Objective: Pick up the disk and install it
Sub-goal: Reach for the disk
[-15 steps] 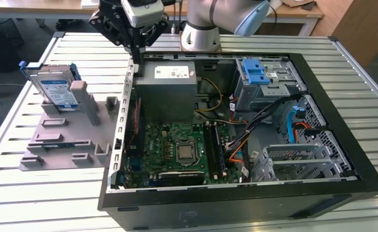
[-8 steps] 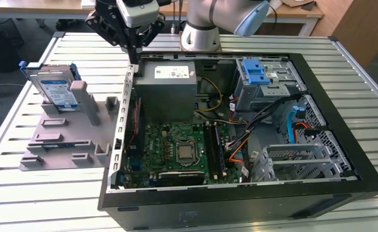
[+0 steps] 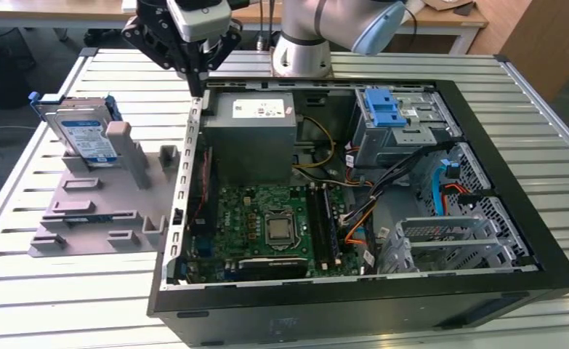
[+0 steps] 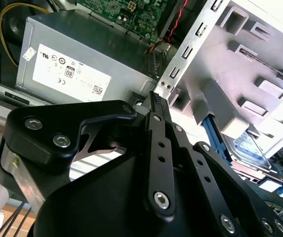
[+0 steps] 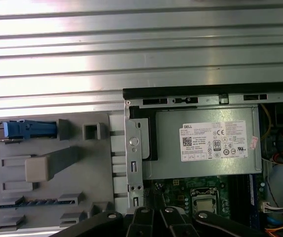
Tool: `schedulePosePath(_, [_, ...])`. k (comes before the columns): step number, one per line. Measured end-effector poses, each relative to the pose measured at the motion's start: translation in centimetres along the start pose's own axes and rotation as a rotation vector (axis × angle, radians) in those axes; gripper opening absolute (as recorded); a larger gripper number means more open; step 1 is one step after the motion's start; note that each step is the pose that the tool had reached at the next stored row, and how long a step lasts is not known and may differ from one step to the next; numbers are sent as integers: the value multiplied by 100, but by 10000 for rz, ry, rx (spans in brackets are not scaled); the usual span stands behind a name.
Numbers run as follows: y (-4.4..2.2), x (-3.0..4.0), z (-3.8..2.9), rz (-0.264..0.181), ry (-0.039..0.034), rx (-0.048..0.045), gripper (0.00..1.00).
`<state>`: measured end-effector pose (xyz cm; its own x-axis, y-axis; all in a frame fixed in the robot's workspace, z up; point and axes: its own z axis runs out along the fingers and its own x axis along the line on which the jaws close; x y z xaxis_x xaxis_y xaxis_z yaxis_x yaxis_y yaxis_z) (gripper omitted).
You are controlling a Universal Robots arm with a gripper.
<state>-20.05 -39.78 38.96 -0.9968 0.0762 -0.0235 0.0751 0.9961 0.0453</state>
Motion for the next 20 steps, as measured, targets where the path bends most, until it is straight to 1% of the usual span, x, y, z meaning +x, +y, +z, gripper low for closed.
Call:
schedulePosePath(3, [-1,16,1,0,3,1,11])
schedulePosePath(10, [-2,23,2,0,8,2,11])
schedulePosePath(20, [-4,59,2,1,7,1,11])
